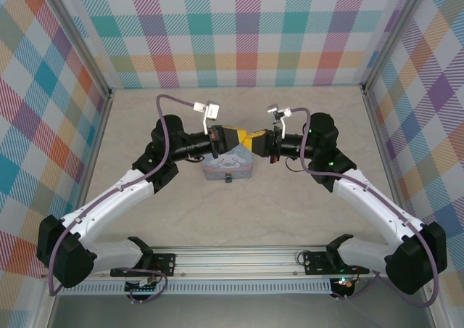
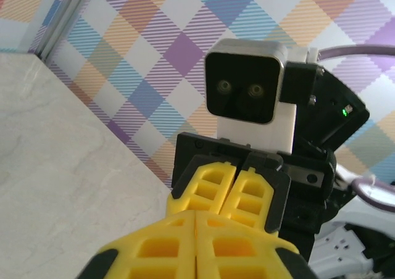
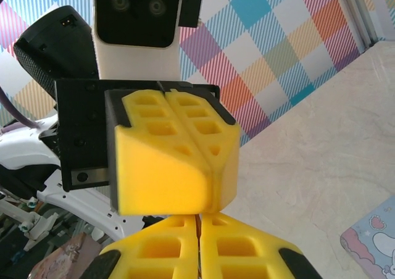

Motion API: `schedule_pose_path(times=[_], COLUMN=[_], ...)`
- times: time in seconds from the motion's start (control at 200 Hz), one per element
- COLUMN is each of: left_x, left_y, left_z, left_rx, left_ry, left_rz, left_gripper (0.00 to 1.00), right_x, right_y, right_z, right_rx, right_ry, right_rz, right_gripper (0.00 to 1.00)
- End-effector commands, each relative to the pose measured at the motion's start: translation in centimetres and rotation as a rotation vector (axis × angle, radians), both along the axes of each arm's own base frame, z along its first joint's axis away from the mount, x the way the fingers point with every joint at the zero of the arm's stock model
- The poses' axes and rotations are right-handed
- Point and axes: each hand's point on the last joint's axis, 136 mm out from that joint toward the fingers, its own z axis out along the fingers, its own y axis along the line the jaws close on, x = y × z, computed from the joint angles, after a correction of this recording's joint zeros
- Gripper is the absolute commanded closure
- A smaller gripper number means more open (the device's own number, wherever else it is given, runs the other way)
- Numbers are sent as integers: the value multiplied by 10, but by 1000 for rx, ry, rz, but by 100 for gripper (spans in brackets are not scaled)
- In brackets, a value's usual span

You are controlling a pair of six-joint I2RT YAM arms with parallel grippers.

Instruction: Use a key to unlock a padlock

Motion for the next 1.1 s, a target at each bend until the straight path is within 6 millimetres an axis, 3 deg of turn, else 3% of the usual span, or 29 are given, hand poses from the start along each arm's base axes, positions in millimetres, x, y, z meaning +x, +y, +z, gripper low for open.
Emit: schedule_pose_path(times=[0.0, 0.23, 0.425, 0.79, 1.095], left_x=[-6, -6, -3, 0, 2], left_y=[-2, 1, 0, -1, 0], left_z=[17, 25, 24, 23, 21], left_rx=[-29, -46, -53, -56, -54], left_ry=[-54, -66, -59, -53, -47], left_rz=[-20, 1, 10, 20, 36], left_gripper=[100, 100, 100, 100, 100], right_x=[3, -3, -5, -4, -5], right_y=[-3, -6, -2, 5, 4], right_z=[15, 12, 11, 3, 5], right_rx=[22, 50, 59, 55, 58], right_ry=[-34, -15, 10, 32, 20], right_rz=[-26, -4, 38, 63, 58], right_gripper=[92, 75, 70, 70, 82])
